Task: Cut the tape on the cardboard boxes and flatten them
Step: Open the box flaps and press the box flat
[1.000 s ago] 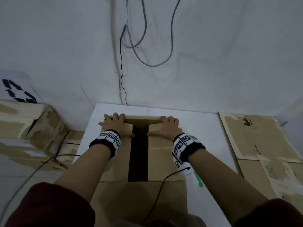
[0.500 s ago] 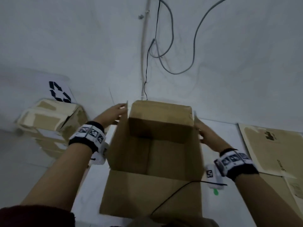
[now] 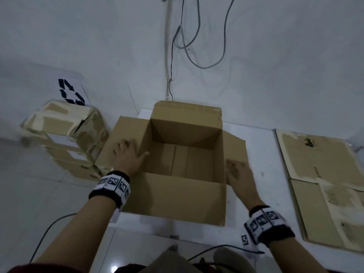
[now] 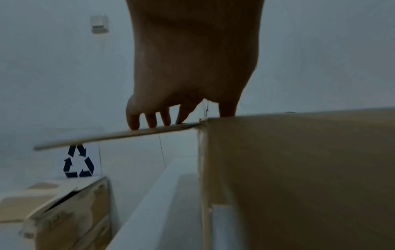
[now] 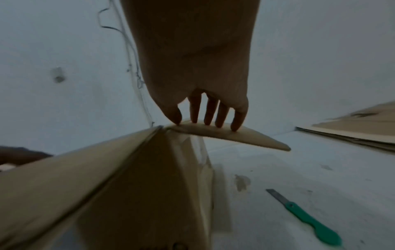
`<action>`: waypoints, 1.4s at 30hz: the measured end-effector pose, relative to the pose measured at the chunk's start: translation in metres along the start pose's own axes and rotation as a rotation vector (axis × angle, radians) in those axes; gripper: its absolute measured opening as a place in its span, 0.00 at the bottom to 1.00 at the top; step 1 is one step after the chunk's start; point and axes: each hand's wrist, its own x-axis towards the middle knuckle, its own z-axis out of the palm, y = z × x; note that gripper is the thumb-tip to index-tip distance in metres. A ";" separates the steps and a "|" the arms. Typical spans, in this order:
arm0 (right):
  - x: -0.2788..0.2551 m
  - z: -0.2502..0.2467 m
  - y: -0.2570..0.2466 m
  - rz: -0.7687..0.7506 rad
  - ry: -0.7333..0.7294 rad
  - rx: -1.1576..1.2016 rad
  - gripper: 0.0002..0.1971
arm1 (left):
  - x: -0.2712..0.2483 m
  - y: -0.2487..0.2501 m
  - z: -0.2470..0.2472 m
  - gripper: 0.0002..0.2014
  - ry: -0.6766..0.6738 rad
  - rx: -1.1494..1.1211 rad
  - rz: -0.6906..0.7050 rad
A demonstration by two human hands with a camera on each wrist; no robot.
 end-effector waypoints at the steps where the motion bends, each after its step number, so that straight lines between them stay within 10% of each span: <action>1: -0.011 0.008 -0.006 -0.003 -0.044 0.029 0.26 | -0.006 0.001 0.007 0.36 -0.032 -0.072 -0.016; 6: -0.029 0.014 -0.017 0.073 -0.268 0.362 0.31 | -0.004 -0.015 0.026 0.32 -0.191 -0.604 0.006; 11: -0.036 -0.011 -0.030 -0.024 -0.599 -0.071 0.48 | -0.006 -0.016 0.028 0.35 -0.176 -0.636 -0.021; 15: -0.044 0.006 -0.026 -0.077 -0.420 -0.372 0.40 | -0.021 -0.024 0.034 0.28 -0.150 -0.763 -0.031; 25: -0.038 -0.025 -0.079 -0.402 -0.254 -0.123 0.20 | -0.051 -0.046 0.038 0.28 0.573 -0.882 -0.399; 29: -0.027 -0.046 -0.120 -0.209 -0.261 0.267 0.12 | -0.059 -0.014 0.035 0.34 0.119 -1.095 -0.685; 34: -0.007 -0.054 -0.134 0.021 -0.207 0.626 0.23 | -0.085 0.028 0.033 0.42 -0.375 -1.399 -0.534; 42: 0.001 -0.031 -0.113 0.259 -0.178 0.836 0.24 | -0.073 0.030 -0.013 0.29 -0.228 -1.491 -0.374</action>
